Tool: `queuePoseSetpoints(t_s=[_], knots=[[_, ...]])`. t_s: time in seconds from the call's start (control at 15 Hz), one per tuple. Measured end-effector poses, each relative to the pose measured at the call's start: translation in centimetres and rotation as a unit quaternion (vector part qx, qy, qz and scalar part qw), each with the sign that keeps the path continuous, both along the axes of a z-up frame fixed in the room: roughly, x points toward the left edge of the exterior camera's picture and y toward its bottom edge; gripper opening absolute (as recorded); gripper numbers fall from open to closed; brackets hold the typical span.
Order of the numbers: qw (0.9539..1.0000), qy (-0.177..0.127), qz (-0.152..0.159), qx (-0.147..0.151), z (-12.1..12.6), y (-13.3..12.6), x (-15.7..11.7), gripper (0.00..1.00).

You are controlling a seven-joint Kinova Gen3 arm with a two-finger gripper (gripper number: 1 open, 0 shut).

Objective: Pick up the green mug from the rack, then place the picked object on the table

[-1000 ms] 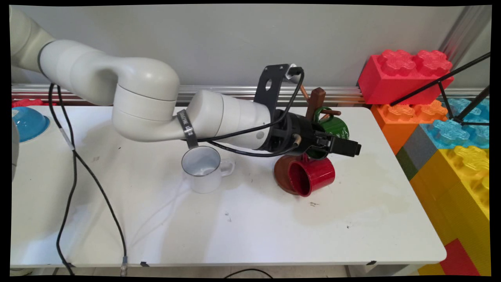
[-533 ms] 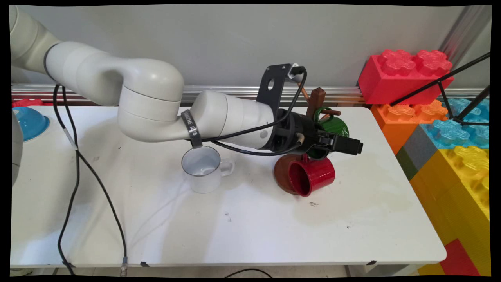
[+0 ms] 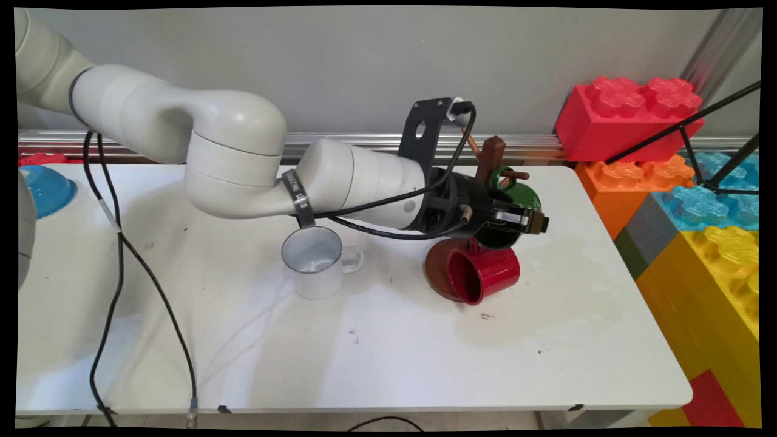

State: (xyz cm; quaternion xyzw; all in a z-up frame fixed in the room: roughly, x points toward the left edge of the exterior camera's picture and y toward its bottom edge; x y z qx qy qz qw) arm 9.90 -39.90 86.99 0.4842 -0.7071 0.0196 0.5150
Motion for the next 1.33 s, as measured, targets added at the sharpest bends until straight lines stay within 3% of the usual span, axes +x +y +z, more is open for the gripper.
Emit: queuePoseSetpoints(t_s=[1.33], knots=[[0.9996,0.007,-0.026,0.004,1.3,1.5,0.2,0.0]])
